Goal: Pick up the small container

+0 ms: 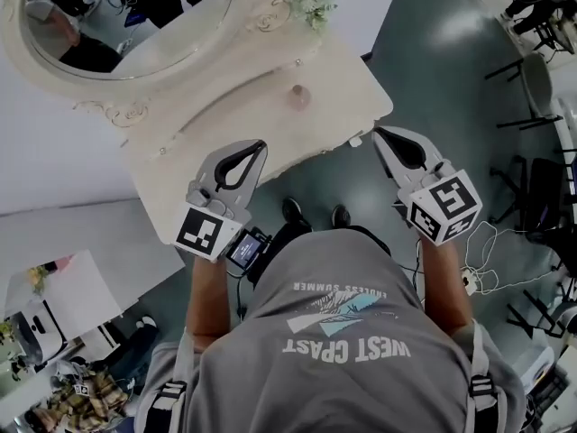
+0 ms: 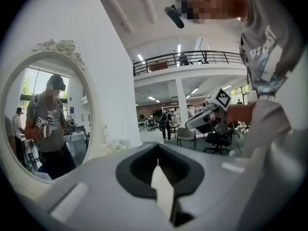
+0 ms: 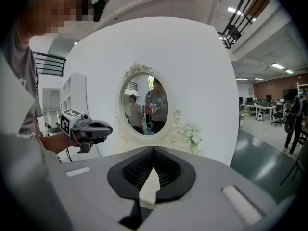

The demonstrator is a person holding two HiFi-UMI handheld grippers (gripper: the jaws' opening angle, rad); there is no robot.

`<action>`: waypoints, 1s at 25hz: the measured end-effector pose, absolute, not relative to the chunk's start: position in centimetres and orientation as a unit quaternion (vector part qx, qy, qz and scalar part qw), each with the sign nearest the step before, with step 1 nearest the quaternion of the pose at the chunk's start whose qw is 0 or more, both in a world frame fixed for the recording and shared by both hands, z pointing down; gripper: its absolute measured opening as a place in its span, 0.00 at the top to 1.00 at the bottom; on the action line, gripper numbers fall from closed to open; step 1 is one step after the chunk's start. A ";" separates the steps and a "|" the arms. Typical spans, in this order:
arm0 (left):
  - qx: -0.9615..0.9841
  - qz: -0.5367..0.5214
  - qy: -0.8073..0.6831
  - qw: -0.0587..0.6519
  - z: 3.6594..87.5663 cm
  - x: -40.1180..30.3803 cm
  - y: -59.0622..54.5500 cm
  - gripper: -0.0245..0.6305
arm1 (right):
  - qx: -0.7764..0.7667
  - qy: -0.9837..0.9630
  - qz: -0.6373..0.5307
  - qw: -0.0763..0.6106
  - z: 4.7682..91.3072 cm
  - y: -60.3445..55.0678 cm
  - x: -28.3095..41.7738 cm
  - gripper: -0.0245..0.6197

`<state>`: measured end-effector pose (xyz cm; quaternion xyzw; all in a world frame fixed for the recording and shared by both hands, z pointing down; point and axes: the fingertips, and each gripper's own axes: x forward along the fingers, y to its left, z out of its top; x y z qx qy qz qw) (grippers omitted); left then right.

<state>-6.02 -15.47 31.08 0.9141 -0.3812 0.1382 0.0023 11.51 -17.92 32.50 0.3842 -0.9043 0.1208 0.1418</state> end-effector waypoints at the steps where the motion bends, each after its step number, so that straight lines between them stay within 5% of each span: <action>1: 0.917 0.136 -0.375 0.000 31.0 -6.3 -15.9 0.96 | 0.392 -0.901 0.120 0.142 32.4 -18.0 11.3 0.96; 25: 0.912 0.139 -0.386 0.032 33.1 -8.9 -18.8 0.96 | 0.359 -0.910 0.115 0.174 35.2 -22.4 9.0 0.96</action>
